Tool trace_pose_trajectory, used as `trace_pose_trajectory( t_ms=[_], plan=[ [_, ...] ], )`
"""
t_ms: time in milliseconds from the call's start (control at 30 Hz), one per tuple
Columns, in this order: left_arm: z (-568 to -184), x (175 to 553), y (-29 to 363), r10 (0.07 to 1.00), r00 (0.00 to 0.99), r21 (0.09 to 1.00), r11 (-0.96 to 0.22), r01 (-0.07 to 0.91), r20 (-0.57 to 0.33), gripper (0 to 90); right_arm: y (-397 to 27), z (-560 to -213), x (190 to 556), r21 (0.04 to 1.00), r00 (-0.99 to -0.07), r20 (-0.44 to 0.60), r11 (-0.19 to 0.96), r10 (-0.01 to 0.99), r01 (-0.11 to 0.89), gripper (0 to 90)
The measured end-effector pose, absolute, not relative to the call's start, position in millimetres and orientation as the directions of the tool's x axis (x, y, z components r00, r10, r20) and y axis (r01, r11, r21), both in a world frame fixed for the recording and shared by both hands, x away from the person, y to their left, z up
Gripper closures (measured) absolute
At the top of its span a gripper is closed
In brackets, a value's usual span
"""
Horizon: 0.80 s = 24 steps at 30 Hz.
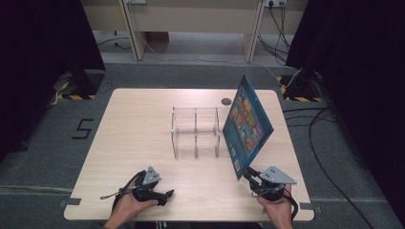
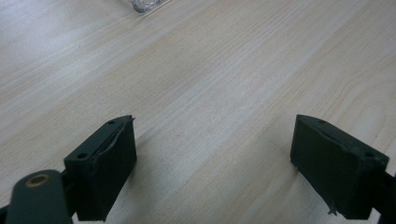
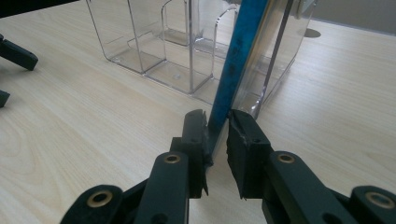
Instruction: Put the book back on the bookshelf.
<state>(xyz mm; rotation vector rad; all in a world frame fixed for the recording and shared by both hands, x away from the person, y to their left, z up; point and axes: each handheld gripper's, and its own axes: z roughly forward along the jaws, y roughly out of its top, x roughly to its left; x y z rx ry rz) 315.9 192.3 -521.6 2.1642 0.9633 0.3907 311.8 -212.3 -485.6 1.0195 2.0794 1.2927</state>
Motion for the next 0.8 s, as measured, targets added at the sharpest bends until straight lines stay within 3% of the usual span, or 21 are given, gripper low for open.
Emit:
trace_pose_trajectory(
  t_ms=[800],
  plan=[
    [-522,316,192,0.739,0.673,0.723,-0.456,0.518,-0.016,13.4,-202,-483,316,0.922,-0.585,0.055,0.184,0.809,0.340,74.6]
  ],
)
